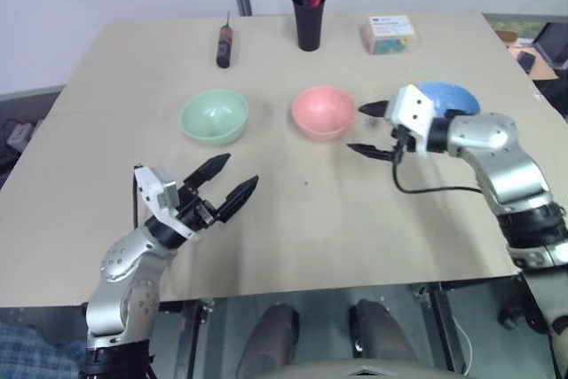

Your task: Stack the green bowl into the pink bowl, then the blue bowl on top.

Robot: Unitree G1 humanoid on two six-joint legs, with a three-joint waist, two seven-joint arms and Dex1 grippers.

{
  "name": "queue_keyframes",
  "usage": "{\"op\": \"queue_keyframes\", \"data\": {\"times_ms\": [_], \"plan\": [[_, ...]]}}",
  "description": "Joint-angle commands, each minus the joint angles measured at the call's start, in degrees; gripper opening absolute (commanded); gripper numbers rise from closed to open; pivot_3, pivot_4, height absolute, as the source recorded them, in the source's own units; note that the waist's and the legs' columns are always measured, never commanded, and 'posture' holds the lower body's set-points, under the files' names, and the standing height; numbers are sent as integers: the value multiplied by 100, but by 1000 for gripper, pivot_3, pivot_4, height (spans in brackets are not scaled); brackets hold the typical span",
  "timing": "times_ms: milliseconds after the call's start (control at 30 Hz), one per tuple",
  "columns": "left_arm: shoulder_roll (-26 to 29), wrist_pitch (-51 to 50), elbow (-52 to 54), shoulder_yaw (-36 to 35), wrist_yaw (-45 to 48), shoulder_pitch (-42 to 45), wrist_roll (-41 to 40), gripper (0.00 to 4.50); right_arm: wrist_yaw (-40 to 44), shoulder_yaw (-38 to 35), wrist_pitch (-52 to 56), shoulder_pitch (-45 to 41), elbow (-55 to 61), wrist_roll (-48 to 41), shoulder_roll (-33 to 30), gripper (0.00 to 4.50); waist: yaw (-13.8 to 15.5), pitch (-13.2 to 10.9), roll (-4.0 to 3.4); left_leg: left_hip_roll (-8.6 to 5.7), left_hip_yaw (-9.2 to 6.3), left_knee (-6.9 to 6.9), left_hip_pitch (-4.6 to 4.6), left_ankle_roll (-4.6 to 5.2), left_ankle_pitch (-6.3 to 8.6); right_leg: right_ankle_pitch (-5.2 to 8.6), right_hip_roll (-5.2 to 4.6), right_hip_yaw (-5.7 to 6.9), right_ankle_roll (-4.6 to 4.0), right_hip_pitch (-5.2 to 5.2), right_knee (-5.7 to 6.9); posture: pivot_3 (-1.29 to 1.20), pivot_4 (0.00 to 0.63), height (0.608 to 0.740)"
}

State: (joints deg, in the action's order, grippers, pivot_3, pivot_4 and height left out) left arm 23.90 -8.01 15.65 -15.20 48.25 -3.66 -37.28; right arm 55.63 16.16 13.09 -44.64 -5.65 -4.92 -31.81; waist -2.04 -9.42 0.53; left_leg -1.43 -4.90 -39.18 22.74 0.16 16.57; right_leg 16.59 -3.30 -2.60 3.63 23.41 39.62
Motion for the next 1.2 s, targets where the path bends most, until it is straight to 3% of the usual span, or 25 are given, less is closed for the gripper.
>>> {"op": "queue_keyframes", "data": {"times_ms": [33,267,533,567,667,767,800,967,1200], "plan": [[-65,165,351,-45,-88,-149,-12,4321,153,467,-602,-655,-671,499,367,3694,-18,0,0,-3,4,0,2,0,0,0,-4,-4,0,3,-1,0,150,740],[-259,397,719,-73,-317,-679,72,4321,-430,1049,-1437,-1996,-3215,1550,1483,3694,-37,0,0,2,4,7,0,-3,-1,0,1,-4,-1,9,2,0,150,740],[-387,609,979,-78,-526,-1106,167,4321,-535,1354,-1946,-2760,-5088,2282,2154,3694,-44,-2,-2,-2,5,10,1,-4,-1,0,-2,-4,-1,9,-1,0,150,740],[-392,637,1004,-86,-540,-1149,170,4321,-568,1336,-2011,-2810,-5211,2317,2217,3147,-44,-2,-3,-1,5,11,1,-4,-1,0,-1,-5,-1,13,2,0,150,740],[-402,692,1040,-79,-573,-1230,173,4321,-573,1278,-2162,-2888,-5424,2371,2304,2175,-48,-2,-4,-1,7,12,2,-5,-2,1,1,-7,-2,17,4,0,150,740],[-391,718,1038,-52,-595,-1248,177,4321,-480,1250,-2259,-2861,-5435,2395,2283,752,-48,-2,-4,-1,8,13,2,-5,-2,1,1,-9,-1,17,4,0,150,740],[-377,715,1024,-45,-585,-1235,162,4321,-442,1240,-2268,-2836,-5390,2400,2250,78,-48,-3,-4,-1,8,13,2,-5,-2,1,1,-9,-2,17,4,0,150,740],[-288,676,883,8,-462,-1064,123,4321,1,1184,-1972,-2618,-4716,2341,1977,78,-46,-4,-7,-1,8,13,3,-4,-1,1,2,-9,-2,19,5,0,150,740],[-199,609,608,88,-246,-744,107,4321,1168,1103,-854,-1648,-1886,2042,1185,78,-43,-4,-7,-2,4,13,10,-3,-1,0,-1,-5,-1,19,0,0,150,740]]}}
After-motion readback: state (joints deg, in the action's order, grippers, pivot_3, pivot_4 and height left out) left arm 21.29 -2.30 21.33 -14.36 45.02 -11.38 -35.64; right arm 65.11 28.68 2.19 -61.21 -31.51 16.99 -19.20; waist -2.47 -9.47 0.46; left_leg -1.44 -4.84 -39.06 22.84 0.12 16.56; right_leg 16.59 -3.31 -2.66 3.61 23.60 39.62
